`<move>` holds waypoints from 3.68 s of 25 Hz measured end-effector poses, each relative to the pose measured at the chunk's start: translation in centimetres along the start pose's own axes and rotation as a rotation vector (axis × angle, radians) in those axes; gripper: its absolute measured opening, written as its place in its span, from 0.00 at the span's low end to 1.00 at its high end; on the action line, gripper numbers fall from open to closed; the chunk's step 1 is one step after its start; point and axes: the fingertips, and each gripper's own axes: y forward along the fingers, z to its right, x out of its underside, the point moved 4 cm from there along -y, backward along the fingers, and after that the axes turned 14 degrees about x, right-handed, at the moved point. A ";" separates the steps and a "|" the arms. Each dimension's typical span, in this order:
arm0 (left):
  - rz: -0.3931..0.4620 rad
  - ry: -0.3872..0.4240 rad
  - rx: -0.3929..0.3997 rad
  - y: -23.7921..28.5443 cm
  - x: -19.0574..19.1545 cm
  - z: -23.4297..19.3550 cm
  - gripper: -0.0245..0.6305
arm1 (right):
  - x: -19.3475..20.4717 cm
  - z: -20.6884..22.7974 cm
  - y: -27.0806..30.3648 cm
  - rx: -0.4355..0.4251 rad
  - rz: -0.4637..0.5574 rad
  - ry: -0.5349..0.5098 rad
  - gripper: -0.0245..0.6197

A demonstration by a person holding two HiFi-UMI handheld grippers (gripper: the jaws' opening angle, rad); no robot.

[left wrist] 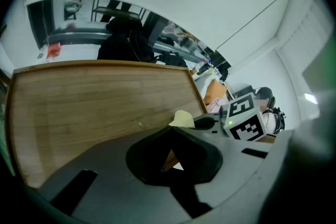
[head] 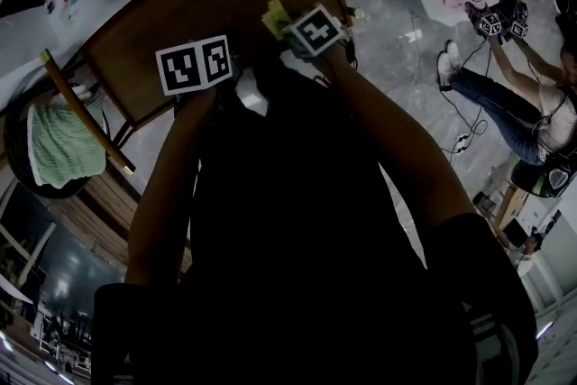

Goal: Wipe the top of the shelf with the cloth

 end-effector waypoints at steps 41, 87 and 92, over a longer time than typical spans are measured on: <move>0.199 0.110 0.053 -13.8 -1.6 -0.1 0.05 | -16.7 -7.4 -29.2 -0.664 0.917 0.166 0.11; 0.638 0.857 0.748 -36.1 5.6 22.0 0.05 | -7.3 -20.6 -47.0 -0.954 1.286 -0.202 0.11; 0.622 0.866 0.719 -33.4 8.9 26.6 0.05 | -2.7 -17.7 -47.3 -0.982 1.287 -0.195 0.11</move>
